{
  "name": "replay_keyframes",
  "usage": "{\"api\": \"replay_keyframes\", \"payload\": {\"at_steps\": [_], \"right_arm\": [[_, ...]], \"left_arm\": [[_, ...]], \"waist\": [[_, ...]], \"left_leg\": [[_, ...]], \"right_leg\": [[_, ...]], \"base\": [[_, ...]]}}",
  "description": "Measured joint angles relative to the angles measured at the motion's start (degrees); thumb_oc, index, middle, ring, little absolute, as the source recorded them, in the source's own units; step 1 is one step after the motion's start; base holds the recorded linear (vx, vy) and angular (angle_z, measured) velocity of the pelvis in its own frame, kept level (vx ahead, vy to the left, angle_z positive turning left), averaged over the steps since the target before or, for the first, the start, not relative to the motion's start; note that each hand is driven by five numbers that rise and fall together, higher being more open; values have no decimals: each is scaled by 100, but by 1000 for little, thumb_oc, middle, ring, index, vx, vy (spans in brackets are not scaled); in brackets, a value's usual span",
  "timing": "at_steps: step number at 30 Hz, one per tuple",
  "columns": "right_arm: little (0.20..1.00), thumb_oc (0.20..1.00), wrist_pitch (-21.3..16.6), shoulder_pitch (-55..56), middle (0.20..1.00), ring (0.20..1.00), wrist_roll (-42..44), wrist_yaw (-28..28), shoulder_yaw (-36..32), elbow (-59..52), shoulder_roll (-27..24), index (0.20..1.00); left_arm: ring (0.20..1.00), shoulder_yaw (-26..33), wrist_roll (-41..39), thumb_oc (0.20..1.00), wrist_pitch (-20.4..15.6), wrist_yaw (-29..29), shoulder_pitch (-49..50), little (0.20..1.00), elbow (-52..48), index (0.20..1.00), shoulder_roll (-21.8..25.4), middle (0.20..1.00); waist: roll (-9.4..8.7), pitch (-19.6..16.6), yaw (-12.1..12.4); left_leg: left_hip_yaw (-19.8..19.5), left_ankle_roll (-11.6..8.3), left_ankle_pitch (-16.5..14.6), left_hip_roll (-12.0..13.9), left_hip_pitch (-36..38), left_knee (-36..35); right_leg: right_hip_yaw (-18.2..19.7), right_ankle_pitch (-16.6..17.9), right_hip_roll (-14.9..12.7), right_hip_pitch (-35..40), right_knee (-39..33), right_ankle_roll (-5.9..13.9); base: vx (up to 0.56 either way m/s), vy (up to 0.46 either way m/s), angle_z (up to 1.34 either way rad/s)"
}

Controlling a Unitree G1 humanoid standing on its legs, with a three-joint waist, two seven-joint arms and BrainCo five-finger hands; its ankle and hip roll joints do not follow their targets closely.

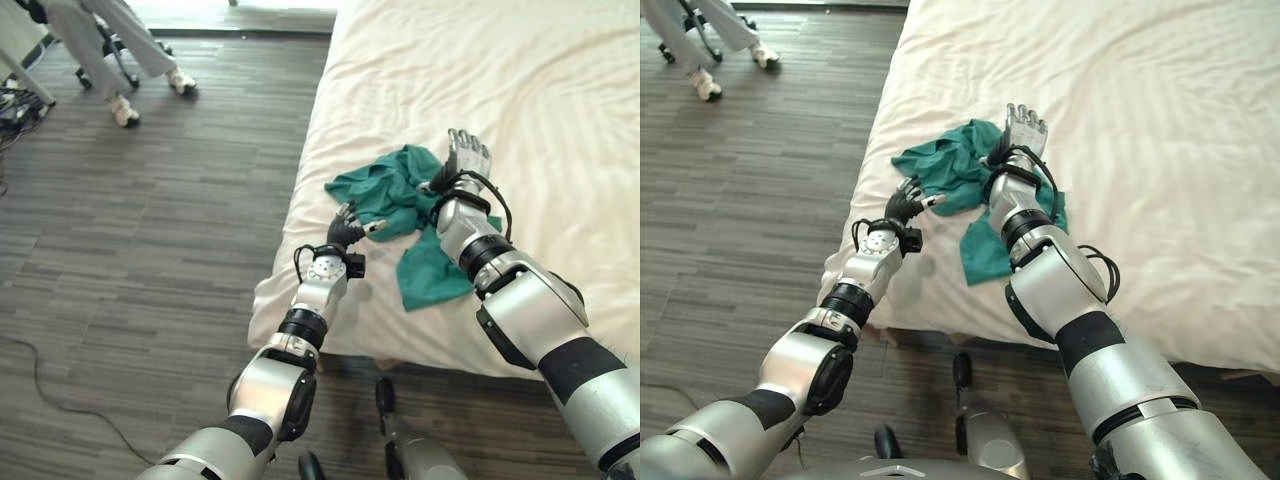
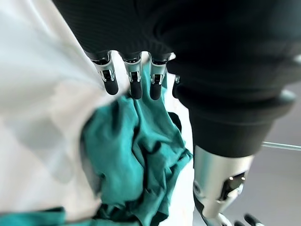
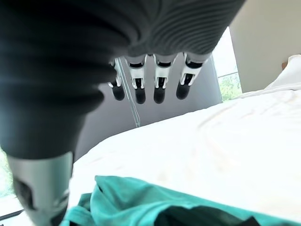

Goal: Pick up bed clothes into laundry basket.

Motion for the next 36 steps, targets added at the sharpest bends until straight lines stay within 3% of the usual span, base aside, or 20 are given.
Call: {"api": "replay_keyframes", "payload": {"at_steps": [5, 11, 20, 24, 25, 26, 31, 33, 34, 35, 36], "right_arm": [[1000, 1000, 1, 2, 1000, 1000, 187, 29, -30, 39, 128, 1000], [1000, 1000, -1, 3, 1000, 1000, 236, 146, -30, 149, 391, 1000], [1000, 1000, 49, 49, 1000, 1000, 622, 266, -289, 451, 434, 1000], [1000, 1000, -44, -9, 1000, 1000, 662, 258, -333, 390, 435, 1000], [906, 906, -64, -17, 906, 906, 662, 254, -331, 366, 417, 906], [200, 200, -81, -31, 200, 200, 663, 254, -339, 353, 409, 200], [200, 200, -55, -738, 200, 200, 711, 340, -405, 369, 184, 200], [200, 200, -252, -709, 200, 200, 886, 1114, -202, -75, -929, 200], [200, 200, -244, -624, 200, 200, 876, 1117, 92, -271, -1119, 200], [200, 200, -308, 30, 200, 200, 817, 1110, -499, -1233, -1060, 200], [200, 200, -387, 524, 200, 200, 774, 1105, -612, -1646, -949, 200]], "left_arm": [[1000, -36, -11, 1000, -131, 18, -600, 1000, -33, 1000, -239, 1000], [1000, 2, -228, 1000, -269, 49, -613, 1000, 170, 1000, -247, 1000], [1000, 8, -232, 1000, -461, 307, -919, 1000, 418, 1000, -286, 1000], [1000, 4, -232, 1000, -544, 396, -983, 1000, 476, 1000, -292, 1000], [1000, 3, -232, 1000, -553, 396, -1000, 1000, 476, 1000, -293, 1000], [1000, -18, -232, 1000, -580, 396, -1015, 1000, 492, 1000, -296, 1000], [1000, 38, -234, 1000, -774, 461, -1542, 1000, 823, 1000, -372, 1000], [1000, -19, -407, 1000, -717, 394, -1820, 1000, 964, 1000, -402, 1000], [1000, 1, -442, 1000, -722, 429, -1780, 1000, 922, 1000, -378, 1000], [1000, -199, -439, 1000, -605, 358, -859, 1000, -484, 1000, -301, 1000], [1000, -390, -436, 1000, -640, 235, -273, 1000, -1227, 1000, -234, 1000]], "waist": [[153, 77, -24], [188, 85, -8], [311, 178, -10], [439, 273, -18], [436, 293, -19], [457, 317, -13], [576, 576, -96], [597, 611, 9], [600, 613, -5], [583, 627, -108], [581, 631, -157]], "left_leg": [[112, -13, 6, -93, 6, -6], [123, 5, -27, -106, -153, -36], [123, 65, -155, -199, -756, -40], [120, 273, -322, -244, -944, -41], [130, 278, -328, -256, -988, -41], [128, 260, -314, -267, -1044, -40], [117, 304, -342, -417, -1185, -42], [127, 225, -314, -473, -1118, -11], [134, 218, -309, -492, -1043, -8], [188, 220, -312, -499, -802, -44], [197, 219, -311, -499, -633, -45]], "right_leg": [[-9, -11, -96, 14, -1, 19], [-50, -24, -132, -123, -2, 67], [-11, 255, -214, -769, -2, 95], [32, 285, -243, -988, -2, 129], [41, 317, -250, -1036, -2, 123], [52, 334, -261, -1079, -1, 134], [101, 459, -426, -1241, 0, 191], [76, 433, -475, -1182, 43, 269], [102, 452, -486, -1111, 15, 300], [168, 475, -495, -883, 2, 323], [186, 447, -492, -718, 2, 322]], "base": [[59, -66, 3], [-26, -40, 9], [-69, -30, 0], [-80, -20, -3], [-95, -22, -2], [-73, 2, 4], [-45, 21, 3], [12, 81, 7], [4, 50, -16], [5, 55, -30], [-12, 69, -28]]}}
